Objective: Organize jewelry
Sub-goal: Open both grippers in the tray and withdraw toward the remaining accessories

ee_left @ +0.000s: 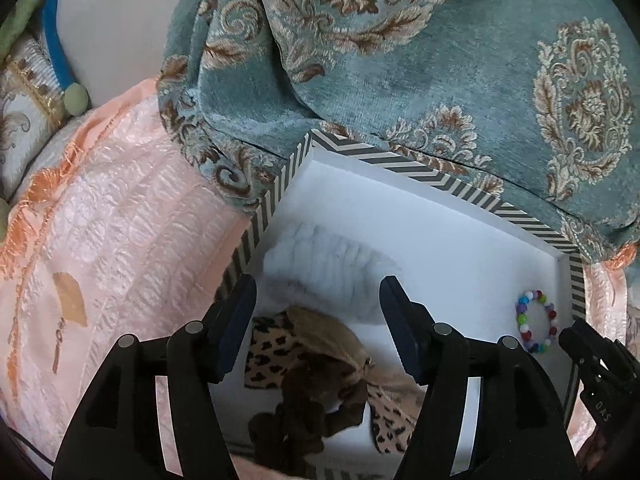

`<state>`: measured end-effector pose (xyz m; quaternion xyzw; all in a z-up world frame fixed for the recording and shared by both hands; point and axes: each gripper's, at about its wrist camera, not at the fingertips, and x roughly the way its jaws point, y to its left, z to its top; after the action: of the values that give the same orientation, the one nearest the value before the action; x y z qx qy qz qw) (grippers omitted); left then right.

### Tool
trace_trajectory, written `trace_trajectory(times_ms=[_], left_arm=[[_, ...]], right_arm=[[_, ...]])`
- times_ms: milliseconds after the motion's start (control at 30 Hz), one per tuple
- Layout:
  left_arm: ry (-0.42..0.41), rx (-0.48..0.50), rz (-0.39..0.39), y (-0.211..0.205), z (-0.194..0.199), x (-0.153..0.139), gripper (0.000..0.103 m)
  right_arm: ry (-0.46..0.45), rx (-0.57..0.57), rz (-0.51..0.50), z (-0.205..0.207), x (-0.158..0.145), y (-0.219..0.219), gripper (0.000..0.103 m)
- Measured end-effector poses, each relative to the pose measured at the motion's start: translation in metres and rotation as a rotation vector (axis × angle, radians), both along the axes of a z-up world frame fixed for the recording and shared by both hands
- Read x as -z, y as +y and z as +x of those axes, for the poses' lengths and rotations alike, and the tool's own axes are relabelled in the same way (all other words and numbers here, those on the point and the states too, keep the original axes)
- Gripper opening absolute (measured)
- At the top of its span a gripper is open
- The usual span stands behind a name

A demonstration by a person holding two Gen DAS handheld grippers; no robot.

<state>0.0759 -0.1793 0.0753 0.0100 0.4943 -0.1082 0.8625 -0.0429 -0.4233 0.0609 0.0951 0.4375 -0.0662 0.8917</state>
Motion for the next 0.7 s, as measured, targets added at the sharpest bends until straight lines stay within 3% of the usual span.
trace_trajectory(times_ms=[267,700], left_arm=[[-0.065,0.029,0.002,0.011,-0.028,-0.026,0.068],[-0.079,0.119,-0.04,0.026,-0.109,-0.058,0.069]], right_arm=[[-0.034,-0.006,0.013,-0.034,-0.021,0.015,0.042],[-0.045,-0.029,0.022,-0.102,-0.038,0.046,0.042]])
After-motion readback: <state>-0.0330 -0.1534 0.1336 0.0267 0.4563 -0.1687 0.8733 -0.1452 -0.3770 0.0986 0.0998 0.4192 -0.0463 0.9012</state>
